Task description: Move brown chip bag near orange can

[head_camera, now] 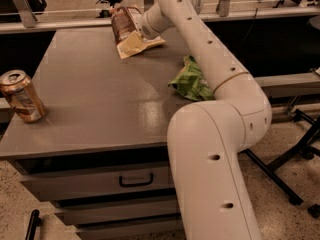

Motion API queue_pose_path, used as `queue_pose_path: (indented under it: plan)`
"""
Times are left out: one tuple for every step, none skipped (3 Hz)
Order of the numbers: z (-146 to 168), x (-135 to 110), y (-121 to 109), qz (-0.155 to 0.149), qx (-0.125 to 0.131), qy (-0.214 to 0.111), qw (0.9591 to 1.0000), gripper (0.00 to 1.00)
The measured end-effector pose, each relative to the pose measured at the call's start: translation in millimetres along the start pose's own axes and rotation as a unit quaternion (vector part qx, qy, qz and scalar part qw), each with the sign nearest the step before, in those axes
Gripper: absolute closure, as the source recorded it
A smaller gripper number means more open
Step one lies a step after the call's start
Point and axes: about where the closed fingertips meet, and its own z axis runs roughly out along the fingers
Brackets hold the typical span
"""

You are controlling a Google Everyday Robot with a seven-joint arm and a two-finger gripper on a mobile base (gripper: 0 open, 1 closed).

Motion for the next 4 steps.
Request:
queue_pose_path:
  plan:
    - [11.7,-7.9,22.3,-0.017,-0.041,-0.002,0.9990,0.61]
    - [10.9,-9.7,22.9,-0.019,-0.043,-0.002,0.9989,0.84]
    - [10.4,-10.4,23.0,-0.019,-0.043,-0.003,0.9989,1.00]
    - [10.4,-10.4,23.0,-0.019,-0.043,-0.003,0.9989,1.00]
